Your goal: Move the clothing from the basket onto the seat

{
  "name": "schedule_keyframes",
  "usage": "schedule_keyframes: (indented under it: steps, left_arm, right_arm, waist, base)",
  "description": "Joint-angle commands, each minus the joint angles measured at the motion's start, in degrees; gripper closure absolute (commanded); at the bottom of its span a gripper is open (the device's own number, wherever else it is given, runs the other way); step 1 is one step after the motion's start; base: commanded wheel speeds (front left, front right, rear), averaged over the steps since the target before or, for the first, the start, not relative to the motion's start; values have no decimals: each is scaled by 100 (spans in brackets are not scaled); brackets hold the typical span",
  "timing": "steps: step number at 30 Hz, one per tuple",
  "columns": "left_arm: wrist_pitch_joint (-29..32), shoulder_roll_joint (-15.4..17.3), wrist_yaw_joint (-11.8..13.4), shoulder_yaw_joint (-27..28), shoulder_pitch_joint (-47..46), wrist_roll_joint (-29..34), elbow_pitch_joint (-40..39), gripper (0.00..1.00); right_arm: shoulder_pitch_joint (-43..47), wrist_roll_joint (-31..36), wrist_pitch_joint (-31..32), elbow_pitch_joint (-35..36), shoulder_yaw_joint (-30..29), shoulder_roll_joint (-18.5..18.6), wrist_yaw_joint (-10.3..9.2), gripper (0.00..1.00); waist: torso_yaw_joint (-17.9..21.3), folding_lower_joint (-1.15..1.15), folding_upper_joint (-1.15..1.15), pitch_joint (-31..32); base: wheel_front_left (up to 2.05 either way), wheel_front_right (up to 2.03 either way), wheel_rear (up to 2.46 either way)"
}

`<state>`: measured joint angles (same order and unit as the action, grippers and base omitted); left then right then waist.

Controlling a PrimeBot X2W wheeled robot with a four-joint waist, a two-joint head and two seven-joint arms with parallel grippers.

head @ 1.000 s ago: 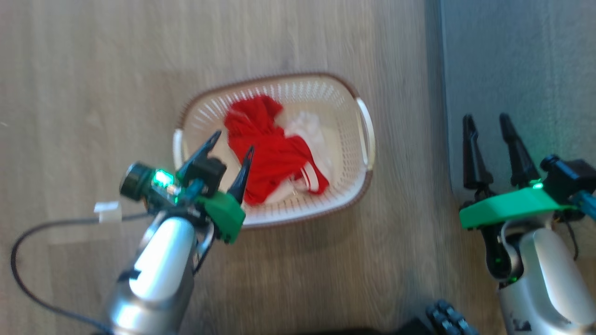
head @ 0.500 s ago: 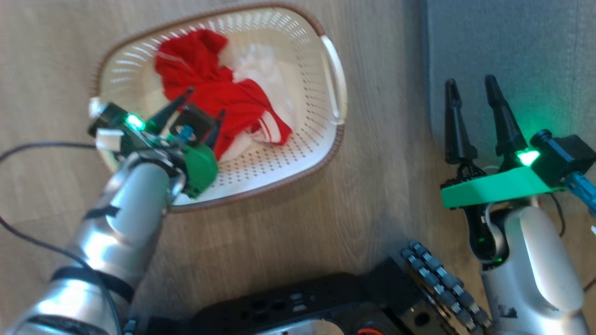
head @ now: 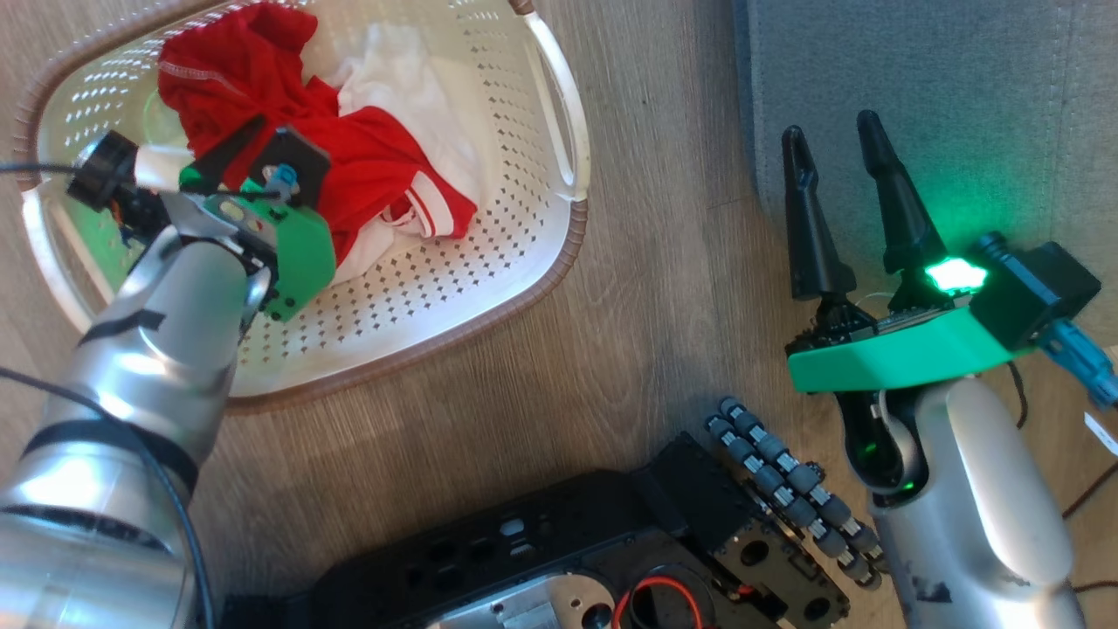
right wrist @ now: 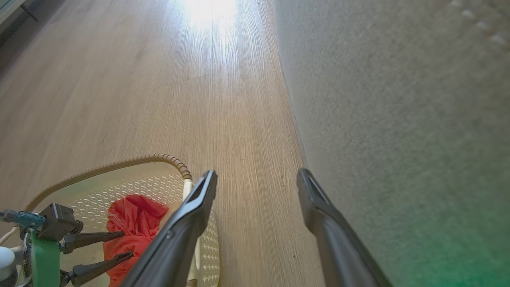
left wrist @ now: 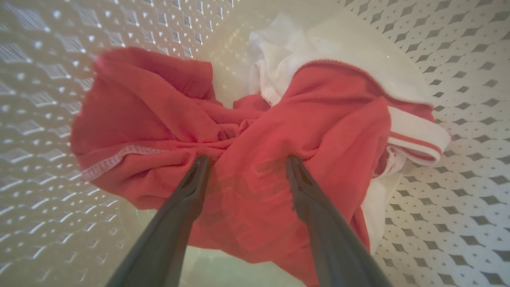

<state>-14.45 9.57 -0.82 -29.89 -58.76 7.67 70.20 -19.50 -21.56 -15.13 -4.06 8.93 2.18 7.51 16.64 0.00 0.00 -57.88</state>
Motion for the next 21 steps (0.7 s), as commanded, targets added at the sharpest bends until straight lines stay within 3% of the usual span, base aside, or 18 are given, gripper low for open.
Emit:
schedule_keyframes:
  steps: [1, 6, 13, 18, 19, 20, 21]
  left_arm:
    - [15, 105, 17, 50, 66, 35, -5, 0]
    - [402, 99, 28, -18, -118, 38, 265, 0]
    - [1070, 86, -422, -304, -78, 120, 357, 0]
    - [1192, 40, -474, -252, -77, -48, 368, 3]
    - [1220, 35, -474, -242, -77, -76, 369, 52]
    - [1250, 35, -480, -245, -72, -94, 370, 80]
    - [1257, 38, -488, -258, -69, -101, 371, 100]
  right_arm:
    - [349, -95, 14, -69, -4, 71, -2, 0]
    - [435, -50, 14, 28, 155, 70, -2, 0]
    - [517, -40, 14, 125, 118, 70, -2, 0]
    - [511, -33, 14, 136, 94, 70, -2, 0]
    - [506, -29, 14, 134, 100, 70, -2, 0]
    - [498, -26, 14, 130, 110, 70, -2, 0]
    - [486, -24, 14, 124, 116, 70, -2, 0]
  waist:
    - [10, 0, 0, -11]
    - [72, 0, 0, -43]
    - [85, 0, 0, -71]
    - [48, 0, 0, -87]
    - [43, 0, 0, -93]
    - [41, 0, 0, -97]
    - [39, 0, 0, -100]
  base:
    - [0, 0, 0]
    - [0, 0, 0]
    - [0, 0, 0]
    - [0, 0, 0]
    - [0, 0, 0]
    - [0, 0, 0]
    - [0, 0, 0]
